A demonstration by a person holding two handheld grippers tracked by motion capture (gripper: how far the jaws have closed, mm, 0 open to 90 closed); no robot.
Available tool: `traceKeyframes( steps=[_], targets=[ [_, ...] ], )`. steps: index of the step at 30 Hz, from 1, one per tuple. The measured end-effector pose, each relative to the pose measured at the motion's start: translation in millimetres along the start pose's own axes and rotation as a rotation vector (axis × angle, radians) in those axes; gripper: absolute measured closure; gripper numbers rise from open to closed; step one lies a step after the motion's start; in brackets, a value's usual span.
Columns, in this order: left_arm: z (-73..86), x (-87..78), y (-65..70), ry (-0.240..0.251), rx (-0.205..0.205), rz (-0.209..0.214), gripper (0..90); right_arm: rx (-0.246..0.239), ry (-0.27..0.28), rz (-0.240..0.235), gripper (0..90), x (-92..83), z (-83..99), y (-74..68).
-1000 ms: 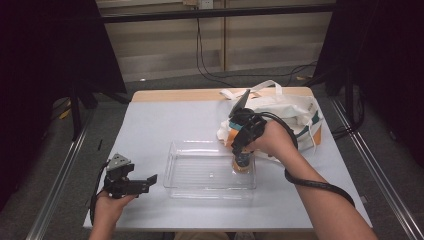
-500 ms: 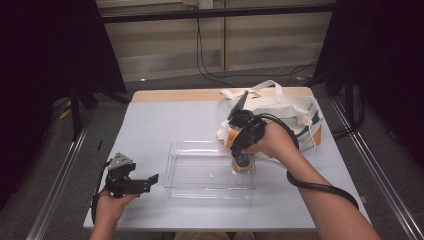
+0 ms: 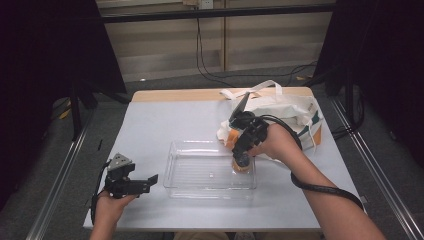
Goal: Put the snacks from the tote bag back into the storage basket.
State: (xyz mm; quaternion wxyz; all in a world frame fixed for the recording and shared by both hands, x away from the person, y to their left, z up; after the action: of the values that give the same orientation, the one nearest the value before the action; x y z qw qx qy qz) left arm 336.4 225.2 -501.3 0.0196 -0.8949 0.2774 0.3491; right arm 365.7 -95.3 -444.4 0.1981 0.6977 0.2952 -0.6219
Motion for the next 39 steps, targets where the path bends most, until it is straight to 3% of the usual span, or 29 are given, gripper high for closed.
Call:
traceKeyframes(
  steps=[25, 39],
  targets=[
    [0.4, 0.0, -0.8, -0.002, 0.000, -0.003, 2.9, 0.002, -0.012, -0.013, 13.3, -3.2, 23.1, 8.1],
    [0.9, 0.1, -1.2, -0.004, -0.003, -0.004, 2.9, 0.006, -0.004, 0.006, 13.3, -8.8, 39.4, 20.3]
  ],
)
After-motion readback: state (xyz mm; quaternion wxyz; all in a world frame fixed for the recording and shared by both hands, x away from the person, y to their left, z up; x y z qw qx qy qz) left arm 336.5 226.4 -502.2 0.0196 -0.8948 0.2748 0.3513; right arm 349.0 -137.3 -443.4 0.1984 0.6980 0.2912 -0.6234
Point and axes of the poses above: each handheld gripper's, and its own axes: x roughly forward along the jaws, z roughly out of its underside, y roughly to its right, the point moved 9 cm from there along x, roughly forward along the jaws, and after that the axes turned 3 degrees about -x, right-handed, at the moved point
